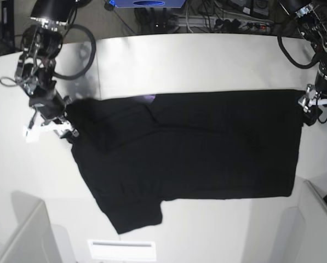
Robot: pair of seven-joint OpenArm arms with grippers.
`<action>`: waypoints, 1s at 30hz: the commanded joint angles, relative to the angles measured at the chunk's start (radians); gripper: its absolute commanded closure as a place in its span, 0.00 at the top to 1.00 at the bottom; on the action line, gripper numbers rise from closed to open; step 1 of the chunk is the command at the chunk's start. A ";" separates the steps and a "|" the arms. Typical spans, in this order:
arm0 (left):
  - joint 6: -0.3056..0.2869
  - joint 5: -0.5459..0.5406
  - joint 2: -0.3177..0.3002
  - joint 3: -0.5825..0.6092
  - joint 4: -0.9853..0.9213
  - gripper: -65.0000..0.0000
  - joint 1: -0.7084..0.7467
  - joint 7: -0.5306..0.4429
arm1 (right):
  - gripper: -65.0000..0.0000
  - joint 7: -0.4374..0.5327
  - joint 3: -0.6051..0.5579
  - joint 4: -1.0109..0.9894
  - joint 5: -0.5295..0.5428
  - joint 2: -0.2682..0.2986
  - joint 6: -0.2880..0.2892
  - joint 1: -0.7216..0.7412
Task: Fold the T-shirt properly
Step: 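Fold the sleeve side inward with the right gripper toward the shirt center, then regrasp the shirt edge with the right gripper near the collar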
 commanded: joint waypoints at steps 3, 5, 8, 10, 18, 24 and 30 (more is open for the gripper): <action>-0.086 -0.001 0.018 -0.088 0.013 0.88 0.054 -0.016 | 0.48 0.028 0.005 0.043 0.004 0.001 -0.064 -0.074; -0.126 -0.001 0.031 -0.121 0.012 0.88 0.092 -0.018 | 0.54 0.028 0.040 0.037 0.004 -0.027 -0.064 -0.109; -0.163 -0.001 0.035 -0.134 0.012 0.88 0.134 -0.021 | 0.61 0.028 0.094 0.000 0.001 -0.082 -0.064 -0.137; -0.168 -0.002 0.035 -0.135 -0.005 0.88 0.141 -0.021 | 0.64 0.028 0.101 -0.052 0.001 -0.085 -0.063 -0.137; -0.169 -0.001 0.035 -0.135 -0.087 0.88 0.144 -0.023 | 0.64 0.028 0.104 -0.158 -0.005 -0.084 0.028 -0.082; -0.171 -0.001 0.035 -0.127 -0.096 0.88 0.141 -0.023 | 0.63 0.028 0.104 -0.250 -0.005 -0.082 0.040 -0.034; -0.171 -0.004 0.035 -0.126 -0.096 0.88 0.126 -0.018 | 0.63 0.028 0.098 -0.281 -0.005 -0.082 0.041 -0.017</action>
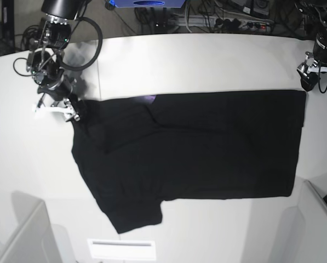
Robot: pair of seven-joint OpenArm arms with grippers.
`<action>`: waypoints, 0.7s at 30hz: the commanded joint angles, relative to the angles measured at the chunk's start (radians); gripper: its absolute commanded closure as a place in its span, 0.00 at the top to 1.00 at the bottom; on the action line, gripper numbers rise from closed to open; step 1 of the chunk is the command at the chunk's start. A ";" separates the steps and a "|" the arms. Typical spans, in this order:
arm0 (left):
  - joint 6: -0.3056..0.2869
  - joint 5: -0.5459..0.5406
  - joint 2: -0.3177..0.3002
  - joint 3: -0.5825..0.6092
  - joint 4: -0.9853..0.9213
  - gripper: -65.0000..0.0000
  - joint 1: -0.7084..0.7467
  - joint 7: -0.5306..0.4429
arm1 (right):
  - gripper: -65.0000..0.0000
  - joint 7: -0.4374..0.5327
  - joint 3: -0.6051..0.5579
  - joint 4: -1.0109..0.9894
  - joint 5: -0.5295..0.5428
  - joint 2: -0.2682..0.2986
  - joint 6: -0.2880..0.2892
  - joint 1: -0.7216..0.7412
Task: Fold the T-shirt properly
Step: 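Regrasp the shirt edge with the right gripper near the collar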
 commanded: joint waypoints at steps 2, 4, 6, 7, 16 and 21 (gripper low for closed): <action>-0.007 -0.007 -0.018 -0.004 0.011 0.88 -0.008 -0.014 | 0.62 -0.016 -0.002 0.001 -0.010 0.003 -0.011 -0.001; -0.007 -0.011 -0.018 -0.003 -0.009 0.88 -0.011 -0.014 | 0.55 -0.016 0.001 -0.001 -0.010 0.003 -0.011 -0.001; -0.007 -0.007 -0.018 -0.003 -0.047 0.88 -0.043 -0.013 | 0.48 -0.016 0.000 -0.001 -0.010 0.003 -0.009 -0.001; -0.007 -0.007 -0.018 -0.003 -0.066 0.88 -0.056 -0.013 | 0.46 -0.016 -0.002 -0.001 -0.010 0.003 -0.009 -0.001; -0.004 -0.007 -0.026 0.072 -0.116 0.88 -0.132 -0.019 | 0.44 -0.016 -0.003 -0.001 -0.010 0.003 -0.007 -0.004; -0.003 -0.005 -0.023 0.088 -0.149 0.88 -0.174 -0.016 | 0.44 -0.016 -0.003 -0.001 -0.010 0.003 -0.007 -0.005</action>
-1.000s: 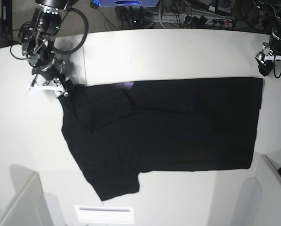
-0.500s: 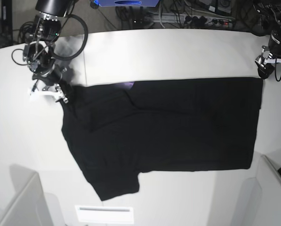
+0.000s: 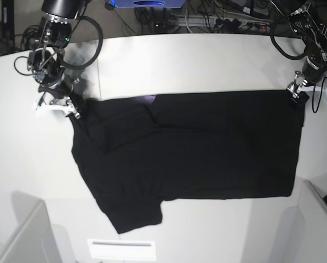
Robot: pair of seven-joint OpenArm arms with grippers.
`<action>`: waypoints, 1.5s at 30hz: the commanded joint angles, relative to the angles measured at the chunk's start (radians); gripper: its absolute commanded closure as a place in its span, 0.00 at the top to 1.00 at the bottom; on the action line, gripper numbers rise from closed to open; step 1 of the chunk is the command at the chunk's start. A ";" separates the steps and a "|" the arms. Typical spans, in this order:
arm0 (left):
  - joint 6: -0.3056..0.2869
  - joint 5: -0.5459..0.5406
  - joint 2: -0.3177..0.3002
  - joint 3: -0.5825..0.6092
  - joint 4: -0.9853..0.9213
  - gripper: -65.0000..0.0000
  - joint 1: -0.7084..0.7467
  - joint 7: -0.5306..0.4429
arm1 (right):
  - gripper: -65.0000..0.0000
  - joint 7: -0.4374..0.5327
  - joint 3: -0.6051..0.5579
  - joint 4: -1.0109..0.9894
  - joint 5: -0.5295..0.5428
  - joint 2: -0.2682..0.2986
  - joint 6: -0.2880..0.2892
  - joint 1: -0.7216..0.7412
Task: Fold the T-shirt properly
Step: 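Regrasp the shirt edge with the right gripper near the collar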
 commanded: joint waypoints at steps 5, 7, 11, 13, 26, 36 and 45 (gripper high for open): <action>-0.005 -0.010 -0.016 0.001 -0.046 0.88 -0.037 -0.010 | 0.44 -0.015 0.002 0.006 -0.009 0.003 -0.007 0.000; -0.005 -0.010 -0.017 0.002 -0.063 0.87 -0.046 -0.012 | 0.44 -0.015 0.002 0.006 -0.009 0.003 -0.007 0.000; -0.005 -0.010 -0.019 0.002 -0.064 0.66 -0.052 -0.012 | 0.44 -0.015 0.005 0.006 -0.009 0.003 -0.007 -0.001; -0.005 -0.010 -0.019 0.002 -0.066 0.43 -0.052 -0.012 | 0.43 -0.015 0.005 0.006 -0.009 0.003 -0.007 0.000; -0.008 -0.010 -0.048 0.002 -0.063 0.00 -0.035 -0.004 | 0.00 0.078 0.008 -0.034 -0.005 0.035 0.097 -0.001; -0.008 -0.010 -0.053 0.002 0.031 0.00 0.088 -0.004 | 0.00 0.080 0.009 0.101 -0.002 0.037 0.096 -0.101; -0.009 -0.017 -0.042 0.013 0.135 0.00 0.184 -0.004 | 0.00 0.075 0.066 0.188 -0.002 0.031 0.057 -0.216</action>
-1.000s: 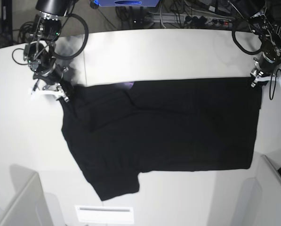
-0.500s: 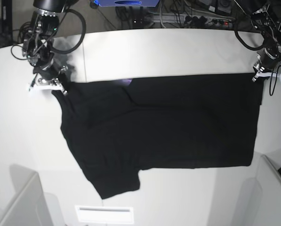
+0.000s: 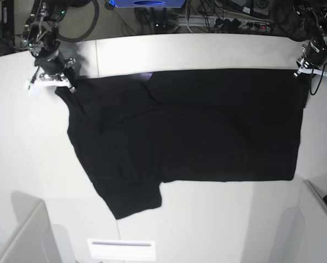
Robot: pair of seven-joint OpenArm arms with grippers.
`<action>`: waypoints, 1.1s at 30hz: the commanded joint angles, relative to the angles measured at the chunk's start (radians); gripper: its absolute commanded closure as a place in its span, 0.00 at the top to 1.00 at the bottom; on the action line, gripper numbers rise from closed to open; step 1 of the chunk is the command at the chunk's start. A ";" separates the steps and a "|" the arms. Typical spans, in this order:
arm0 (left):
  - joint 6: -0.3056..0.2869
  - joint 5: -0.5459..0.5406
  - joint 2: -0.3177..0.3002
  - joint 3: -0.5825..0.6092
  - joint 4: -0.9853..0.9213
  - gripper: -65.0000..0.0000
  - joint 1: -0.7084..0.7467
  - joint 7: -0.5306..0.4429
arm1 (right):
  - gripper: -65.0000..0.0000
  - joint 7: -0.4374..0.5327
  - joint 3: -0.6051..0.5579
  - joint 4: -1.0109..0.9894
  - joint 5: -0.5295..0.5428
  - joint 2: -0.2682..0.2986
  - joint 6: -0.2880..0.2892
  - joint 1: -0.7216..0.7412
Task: Fold the T-shirt properly
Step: 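Regrasp the shirt edge with the right gripper near the collar, then hold the shirt edge with both grippers and drag it toward the robot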
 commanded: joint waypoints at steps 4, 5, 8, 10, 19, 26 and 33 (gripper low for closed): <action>-0.002 -0.007 -0.015 0.038 0.059 0.00 0.054 -0.020 | 0.00 0.037 0.073 0.024 -0.006 0.017 -0.010 -0.033; -0.002 -0.008 -0.015 0.038 0.065 0.00 0.062 -0.020 | 0.00 0.037 0.082 0.024 -0.006 0.017 -0.010 -0.042; -0.002 -0.008 0.006 0.037 0.070 0.00 0.076 -0.020 | 0.00 0.037 0.108 0.024 -0.006 0.017 -0.010 -0.071; -0.002 -0.008 0.009 0.037 0.071 0.00 0.094 -0.020 | 0.00 0.037 0.119 0.025 -0.006 0.017 -0.010 -0.088; -0.002 -0.008 0.009 0.034 0.073 0.00 0.148 -0.017 | 0.00 0.036 0.122 0.149 -0.006 0.018 -0.008 -0.169; -0.002 -0.008 0.012 0.027 0.073 0.00 0.165 0.073 | 0.00 -0.021 0.123 0.146 -0.006 0.018 -0.008 -0.174; -0.002 -0.008 0.014 0.026 0.073 0.00 0.166 0.075 | 0.00 -0.033 0.123 0.145 -0.011 0.017 -0.010 -0.177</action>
